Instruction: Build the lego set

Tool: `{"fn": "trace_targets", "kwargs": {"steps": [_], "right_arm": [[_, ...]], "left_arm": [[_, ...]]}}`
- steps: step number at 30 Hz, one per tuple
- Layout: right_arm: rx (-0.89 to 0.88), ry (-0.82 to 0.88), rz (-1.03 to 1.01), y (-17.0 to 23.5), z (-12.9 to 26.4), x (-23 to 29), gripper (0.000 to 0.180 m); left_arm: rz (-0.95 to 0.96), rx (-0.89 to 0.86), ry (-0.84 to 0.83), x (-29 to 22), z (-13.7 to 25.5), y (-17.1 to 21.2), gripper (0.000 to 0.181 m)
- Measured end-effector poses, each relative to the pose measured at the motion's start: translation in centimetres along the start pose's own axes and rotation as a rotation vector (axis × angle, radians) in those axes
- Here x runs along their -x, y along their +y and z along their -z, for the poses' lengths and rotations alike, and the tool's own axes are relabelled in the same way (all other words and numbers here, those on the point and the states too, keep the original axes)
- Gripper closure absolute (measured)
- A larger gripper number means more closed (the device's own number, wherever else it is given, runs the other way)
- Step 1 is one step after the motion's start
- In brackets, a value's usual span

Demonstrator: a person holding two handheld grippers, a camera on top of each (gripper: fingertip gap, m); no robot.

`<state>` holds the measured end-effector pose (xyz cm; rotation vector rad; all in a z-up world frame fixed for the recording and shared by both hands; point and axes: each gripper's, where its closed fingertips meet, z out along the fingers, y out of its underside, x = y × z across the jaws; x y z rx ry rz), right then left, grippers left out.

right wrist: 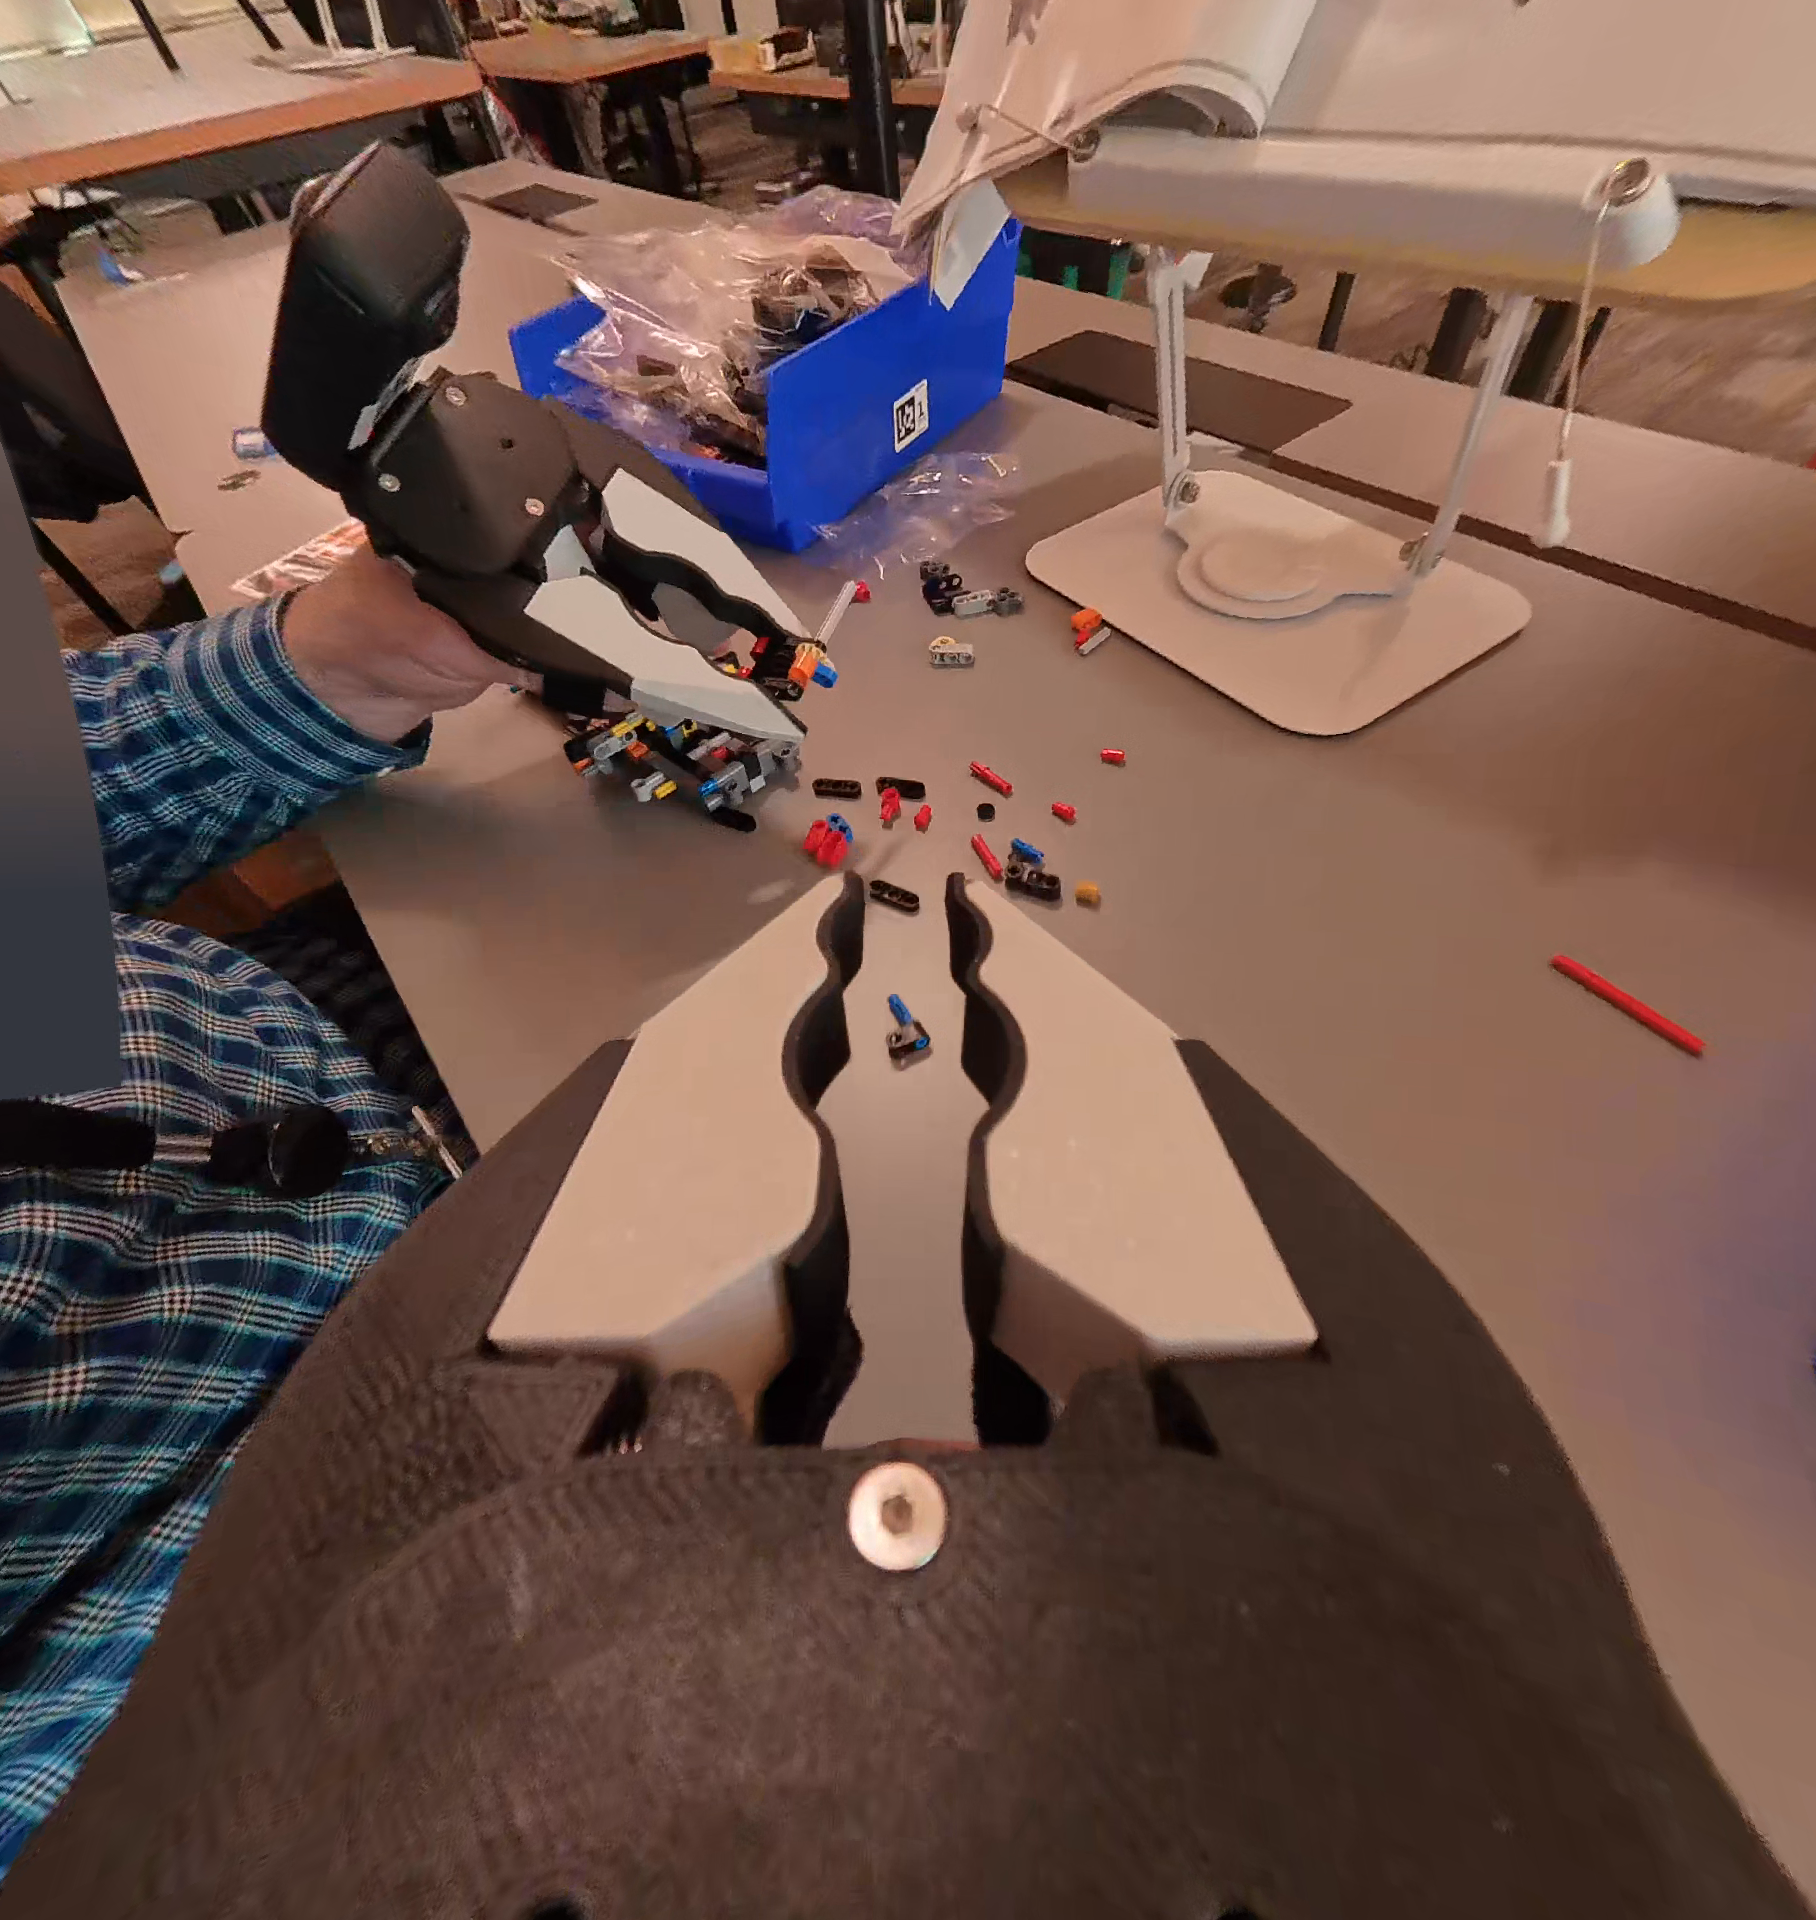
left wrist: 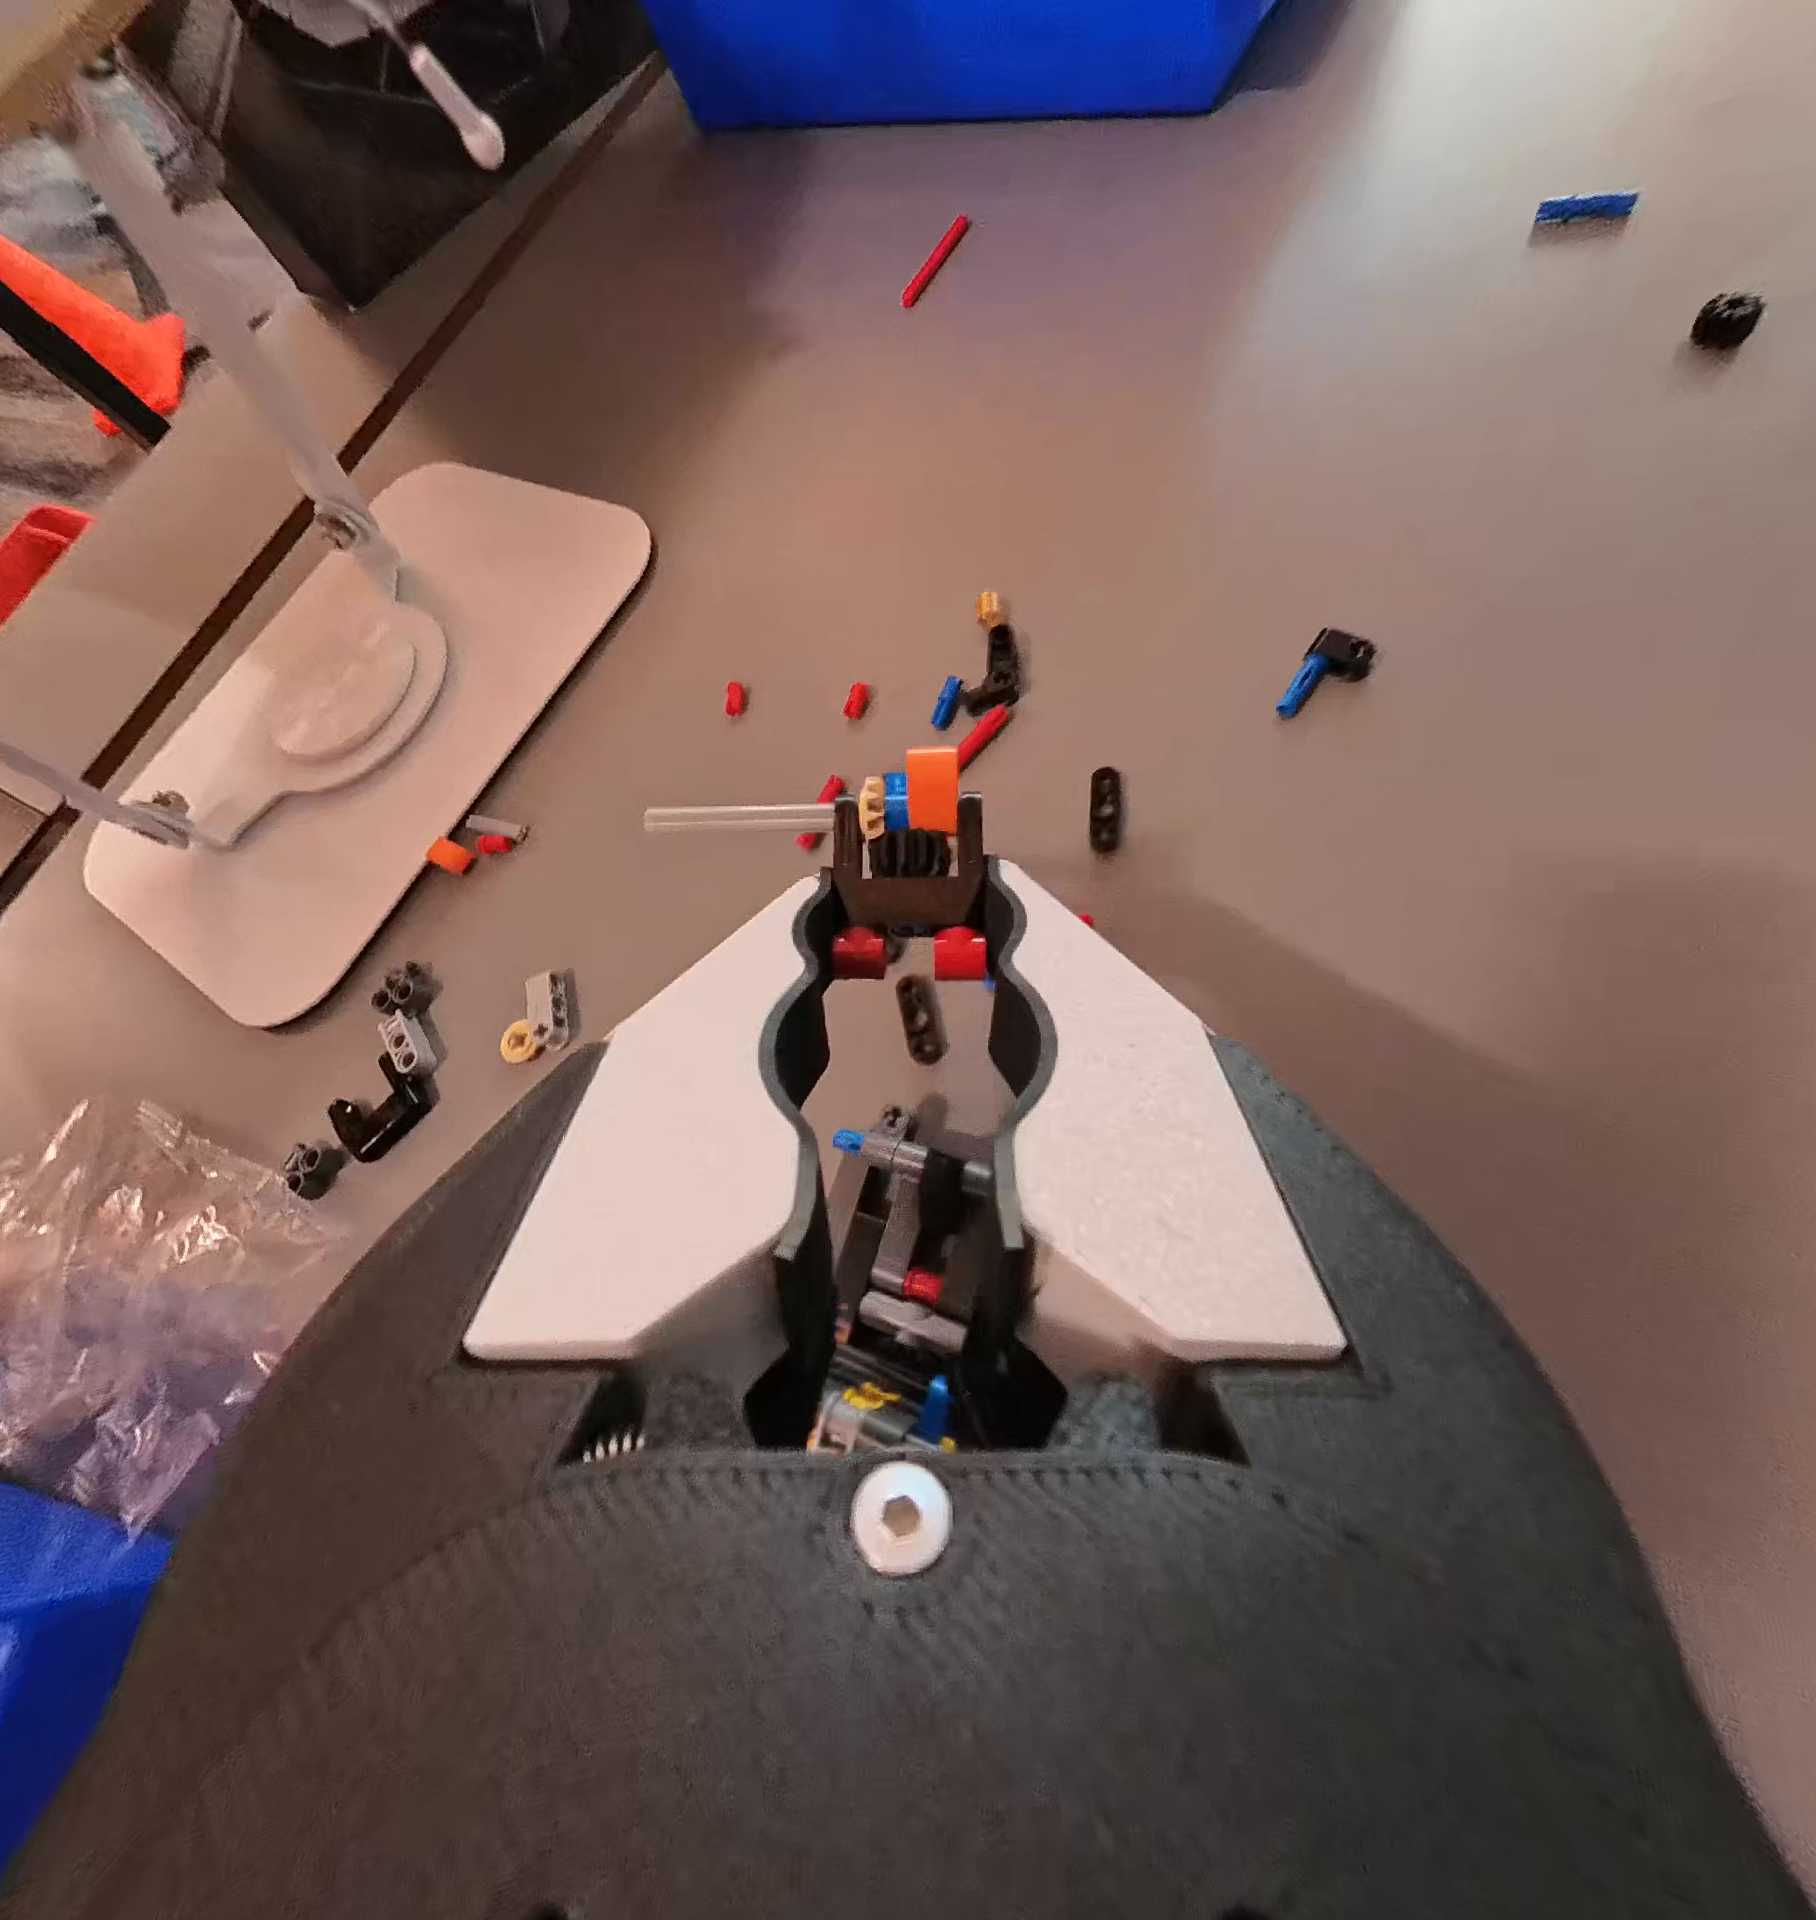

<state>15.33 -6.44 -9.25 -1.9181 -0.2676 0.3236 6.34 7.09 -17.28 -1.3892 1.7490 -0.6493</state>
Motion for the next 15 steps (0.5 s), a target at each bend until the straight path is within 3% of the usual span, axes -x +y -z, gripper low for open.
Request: {"fn": "trace_targets", "kwargs": {"steps": [7,15], "right_arm": [[-0.026,0.077,-0.036,2.1,4.6,0.8,0.149],[-0.139,0.168,-0.239,3.8,9.5,4.2,0.149]], "left_arm": [[-0.076,-0.022,-0.006,-3.2,0.1,-2.1,0.156],[-0.266,-0.132,-0.012,-8.7,-1.8,-5.2,0.156]]}}
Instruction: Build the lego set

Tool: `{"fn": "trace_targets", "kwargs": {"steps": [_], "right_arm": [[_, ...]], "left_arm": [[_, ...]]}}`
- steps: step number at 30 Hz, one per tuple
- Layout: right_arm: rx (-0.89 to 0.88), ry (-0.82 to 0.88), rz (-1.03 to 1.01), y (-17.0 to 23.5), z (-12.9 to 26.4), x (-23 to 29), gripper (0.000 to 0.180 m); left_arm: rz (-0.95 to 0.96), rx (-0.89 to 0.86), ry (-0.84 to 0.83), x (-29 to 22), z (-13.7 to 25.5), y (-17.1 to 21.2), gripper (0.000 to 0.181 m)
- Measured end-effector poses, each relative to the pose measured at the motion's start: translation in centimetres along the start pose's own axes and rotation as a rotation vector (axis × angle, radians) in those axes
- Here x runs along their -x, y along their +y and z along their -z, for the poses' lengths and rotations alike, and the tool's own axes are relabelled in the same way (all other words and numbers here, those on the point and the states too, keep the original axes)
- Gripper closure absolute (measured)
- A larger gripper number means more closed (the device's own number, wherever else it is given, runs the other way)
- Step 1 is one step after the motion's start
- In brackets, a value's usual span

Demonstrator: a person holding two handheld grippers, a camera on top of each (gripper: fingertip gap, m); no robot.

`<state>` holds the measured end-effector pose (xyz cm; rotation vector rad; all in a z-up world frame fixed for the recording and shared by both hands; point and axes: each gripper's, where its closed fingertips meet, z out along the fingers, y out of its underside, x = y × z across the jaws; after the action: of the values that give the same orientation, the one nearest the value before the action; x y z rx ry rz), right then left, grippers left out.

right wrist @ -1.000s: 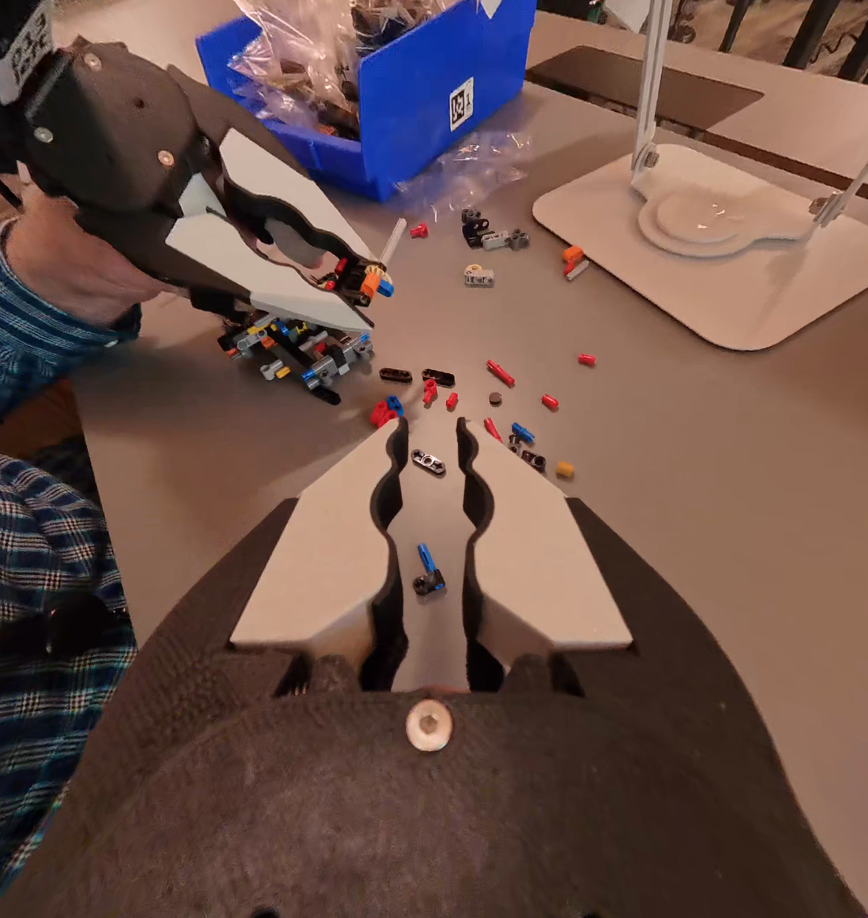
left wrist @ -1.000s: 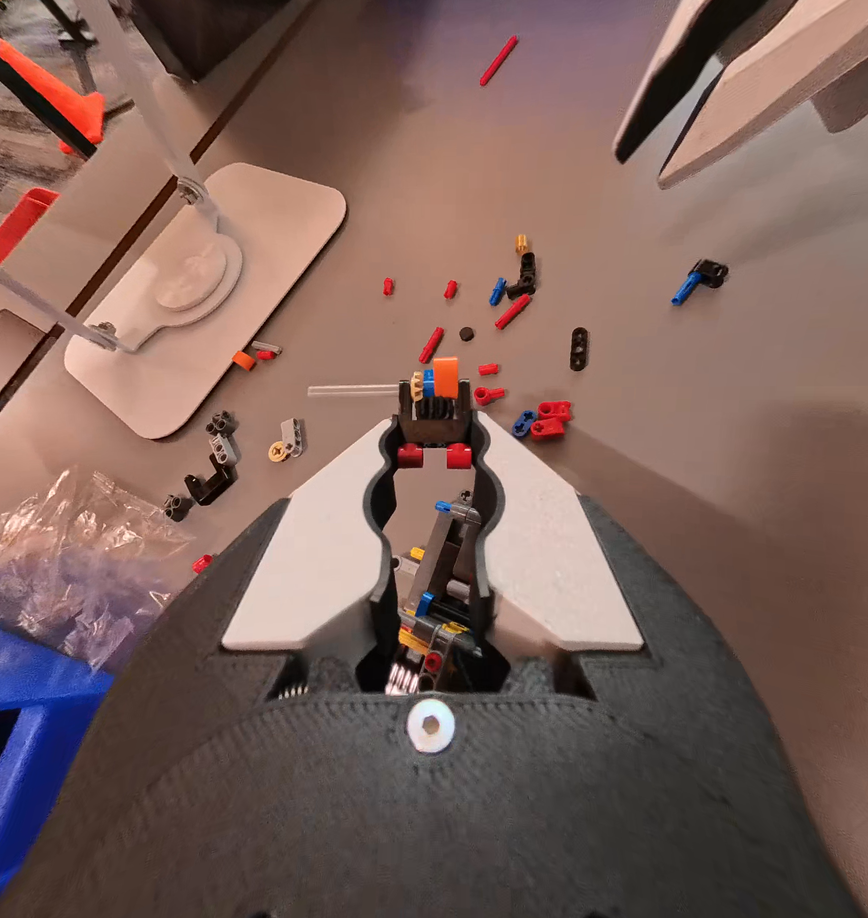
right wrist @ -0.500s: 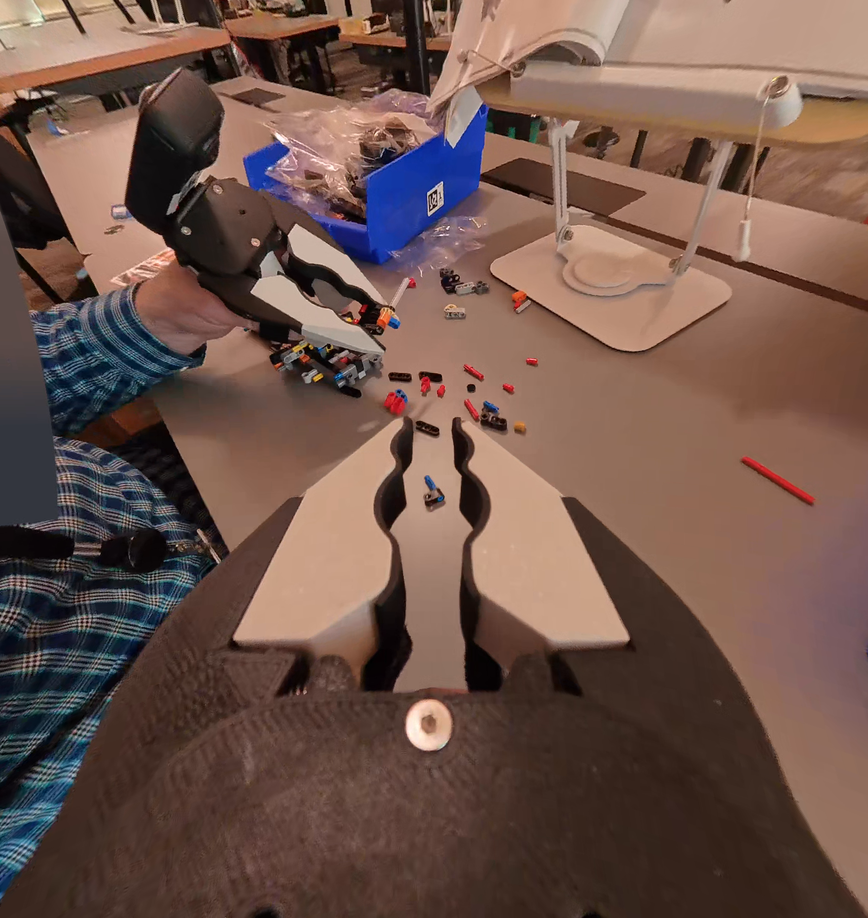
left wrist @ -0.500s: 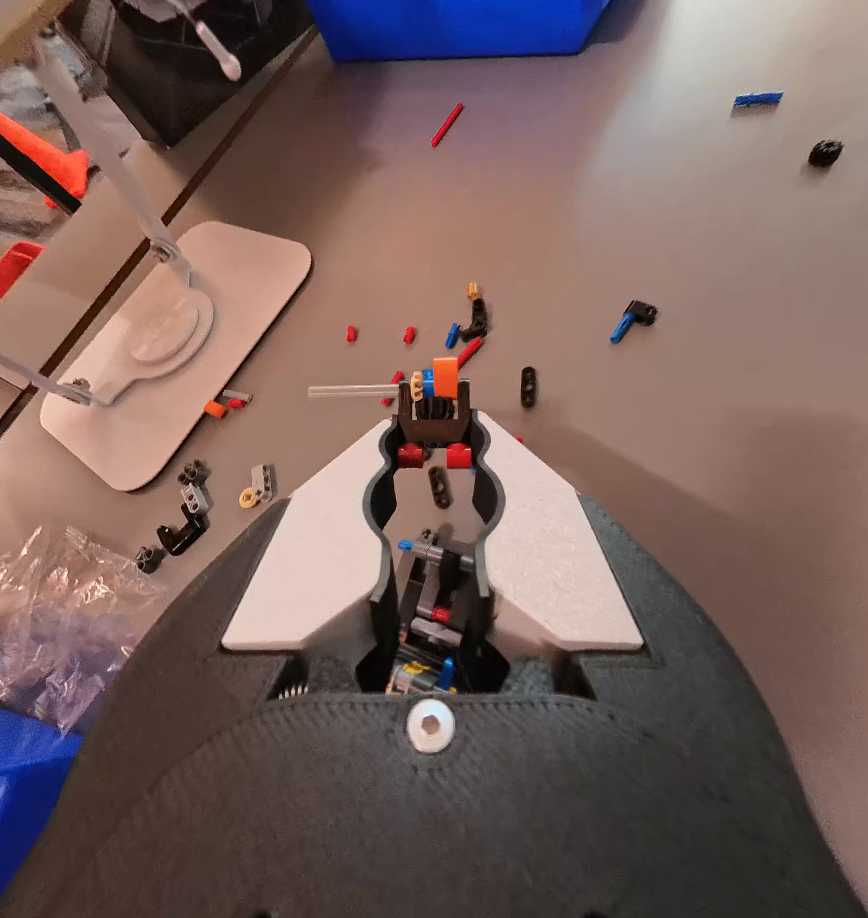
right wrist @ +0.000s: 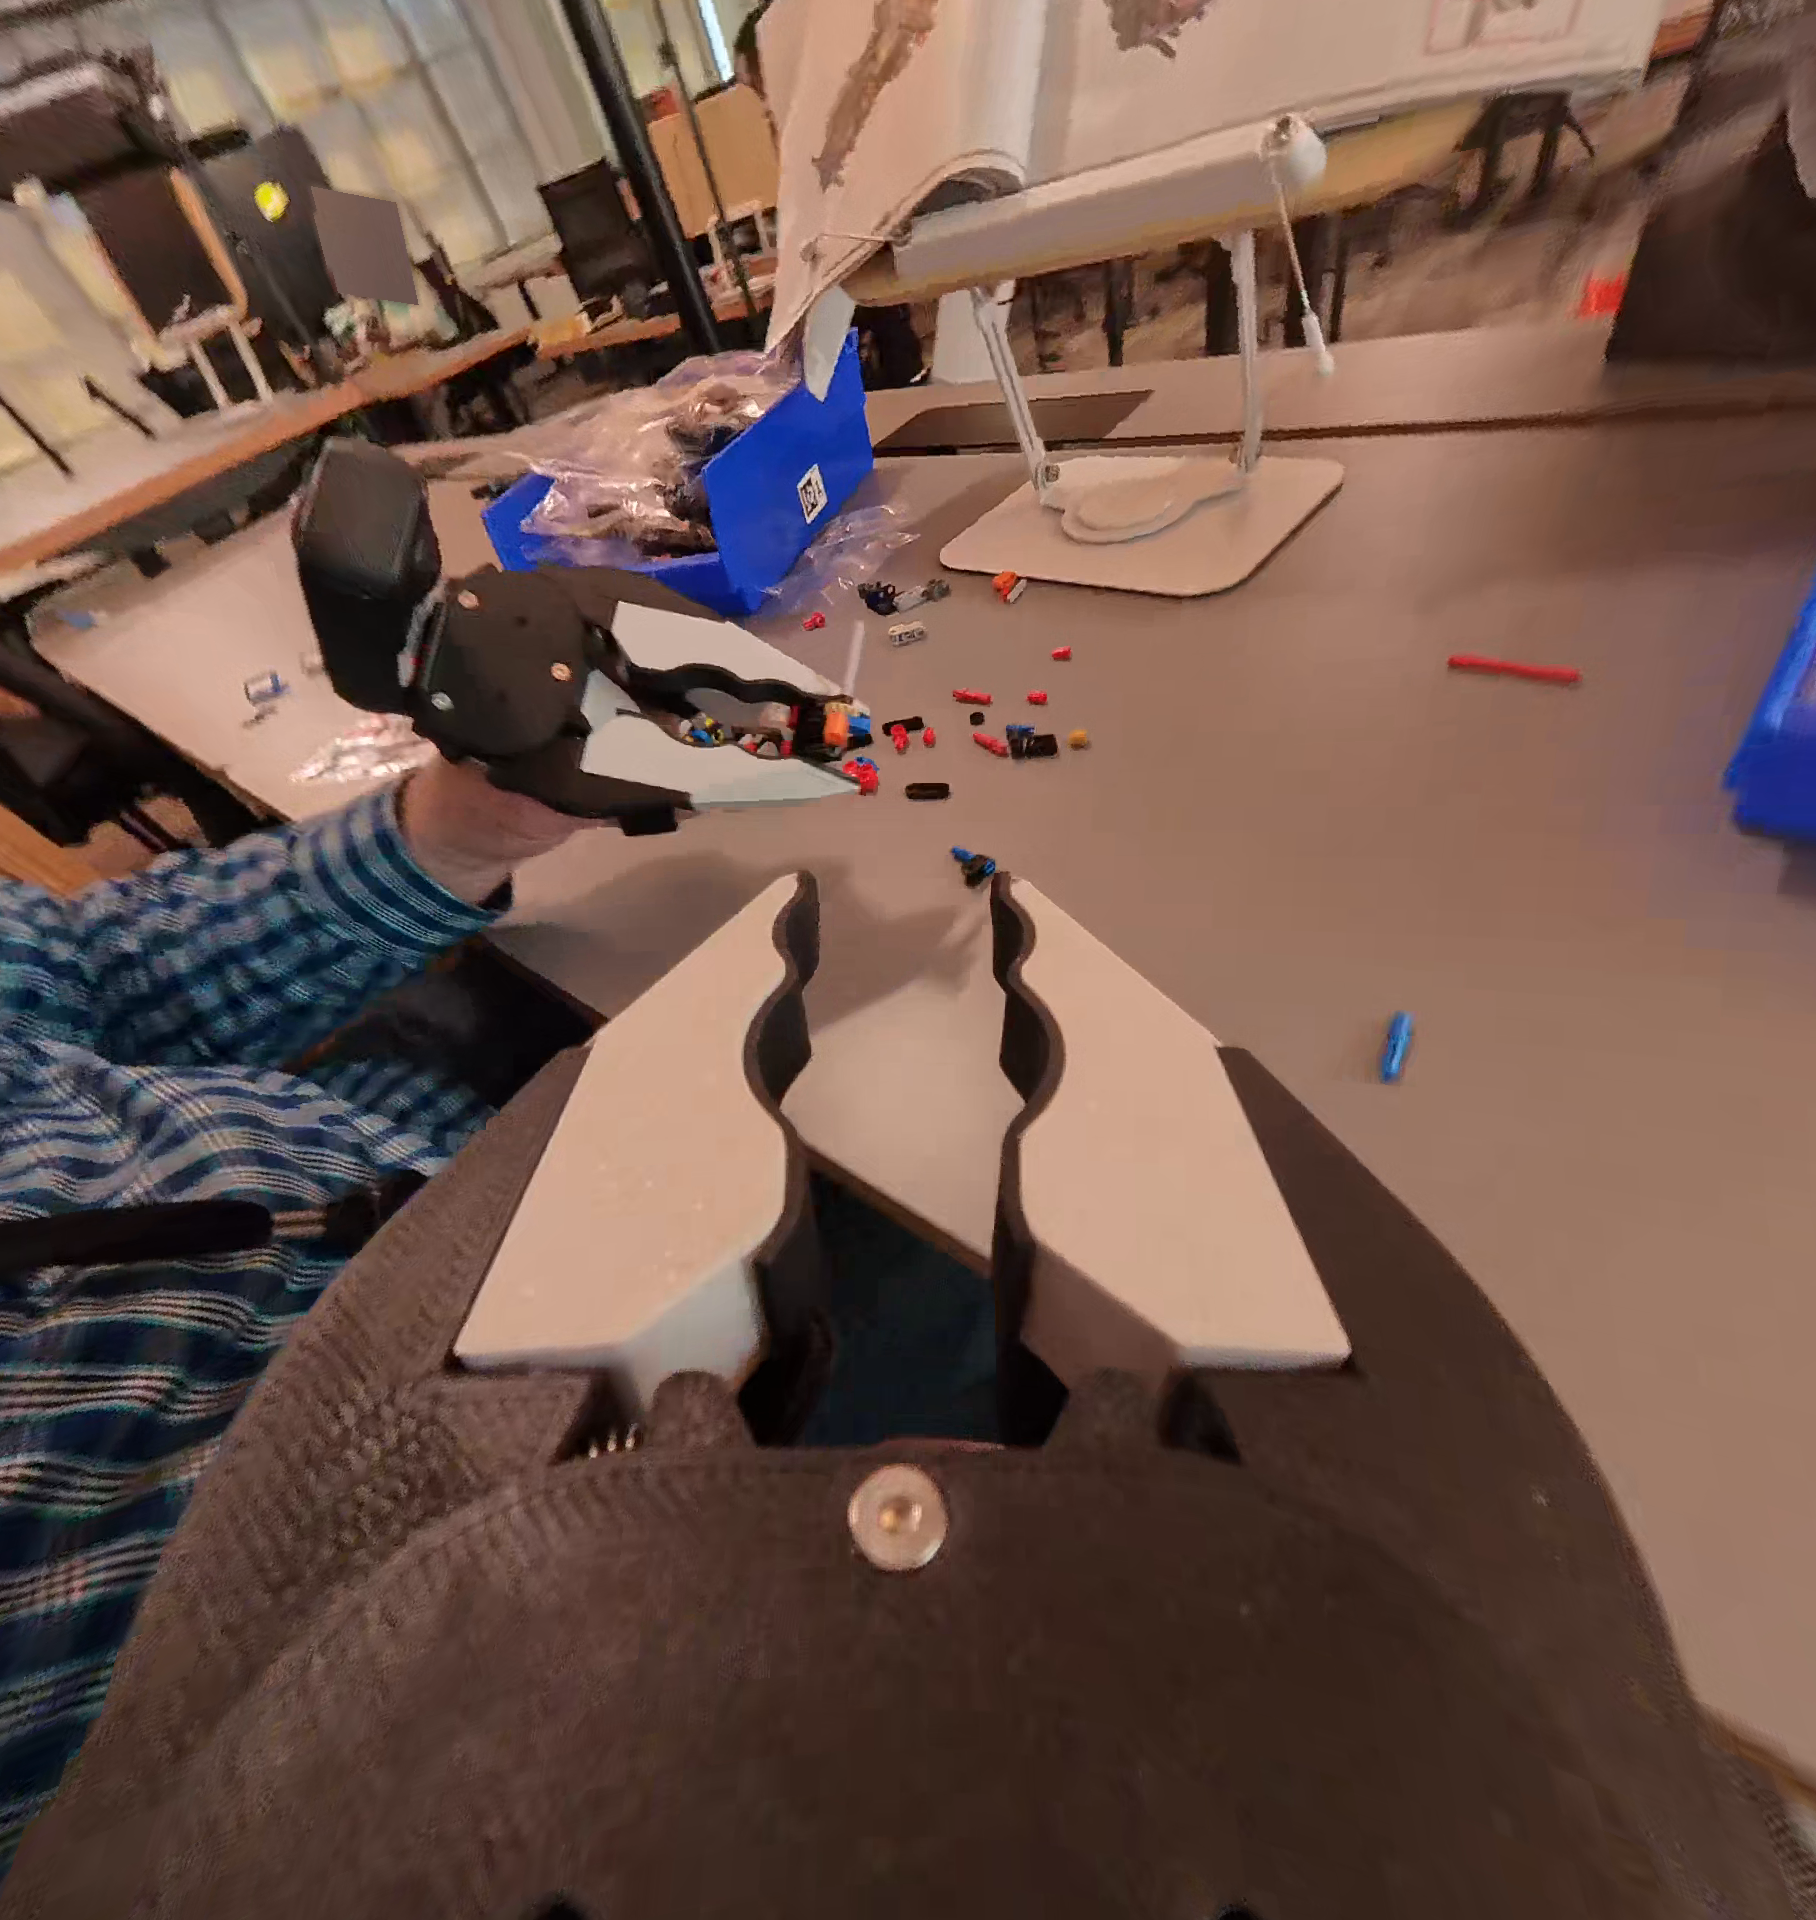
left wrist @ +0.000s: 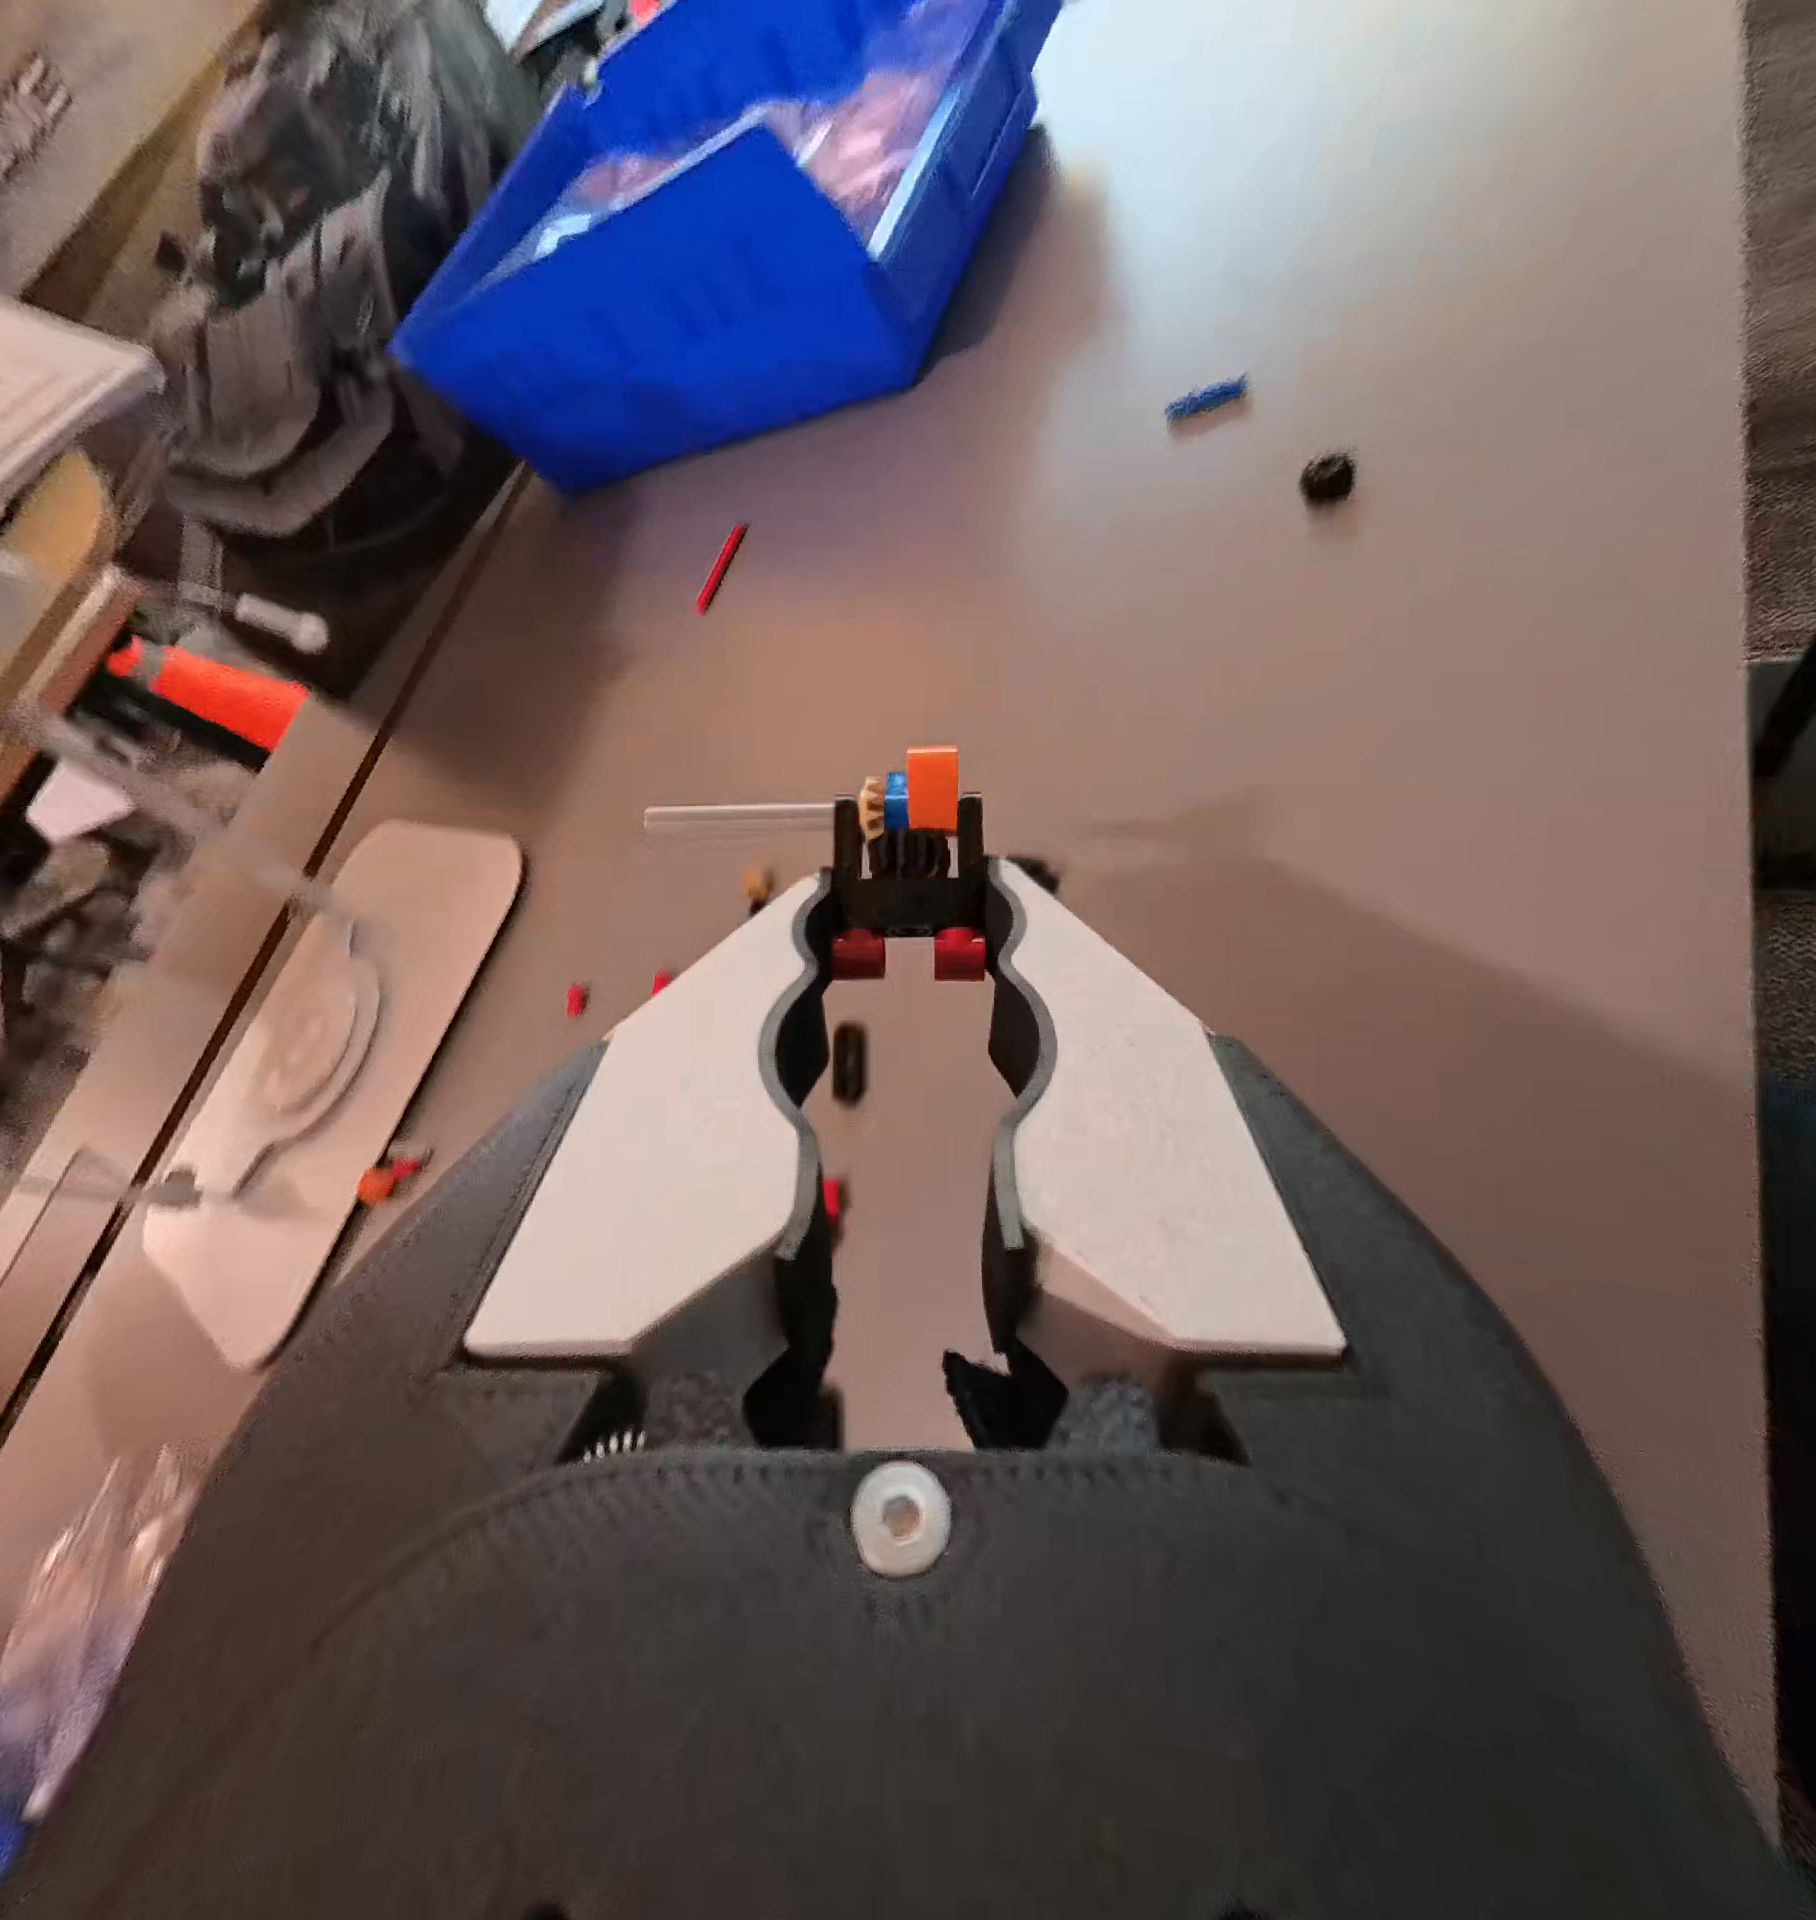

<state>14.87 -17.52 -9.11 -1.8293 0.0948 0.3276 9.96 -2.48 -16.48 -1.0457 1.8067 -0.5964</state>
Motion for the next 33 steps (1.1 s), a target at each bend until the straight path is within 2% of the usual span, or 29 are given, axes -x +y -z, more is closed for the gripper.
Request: {"fn": "trace_targets", "kwargs": {"steps": [3,6,8,10,13,15,20,21,23,25,30,33], "right_arm": [[-0.104,0.029,-0.139,0.0,1.8,1.3,0.149],[-0.323,0.136,-0.085,-0.2,3.6,0.9,0.167],[-0.258,0.180,0.039,1.4,2.9,0.6,0.174],[-0.273,0.227,0.152,1.0,2.3,0.6,0.179],[-0.113,0.286,0.321,4.3,-1.1,0.0,0.179],[-0.020,0.343,0.398,5.6,-1.7,-0.9,0.179],[0.048,0.339,0.391,7.7,-2.6,-2.6,0.180],[0.058,0.334,0.405,7.2,-2.5,-2.6,0.179],[-0.039,0.362,0.372,4.9,-1.7,-3.4,0.180],[-0.038,0.343,0.253,5.1,-2.6,-4.9,0.178],[-0.067,0.320,0.214,4.6,-4.0,-5.6,0.180],[-0.105,0.346,0.249,3.7,-2.6,-4.9,0.180]], "left_arm": [[-0.097,-0.060,0.001,-0.5,-1.7,-1.9,0.156],[-0.140,-0.132,0.008,-0.5,-3.4,-3.0,0.156],[-0.125,-0.189,0.022,-0.9,-3.6,-4.5,0.156],[-0.127,-0.231,0.011,-1.3,-3.8,-5.8,0.156],[-0.075,-0.270,0.082,-2.8,-5.2,-7.2,0.156],[-0.070,-0.315,0.125,-3.8,-5.7,-8.1,0.156],[0.012,-0.343,0.117,-2.6,-5.6,-7.1,0.156],[0.017,-0.317,0.100,-2.1,-6.1,-6.6,0.156],[0.041,-0.304,0.074,-1.3,-6.6,-6.0,0.156],[0.014,-0.291,0.042,-1.1,-6.9,-5.7,0.156],[0.003,-0.259,0.019,-0.9,-7.4,-5.3,0.156],[0.019,-0.260,-0.027,0.0,-6.9,-5.3,0.156]]}}
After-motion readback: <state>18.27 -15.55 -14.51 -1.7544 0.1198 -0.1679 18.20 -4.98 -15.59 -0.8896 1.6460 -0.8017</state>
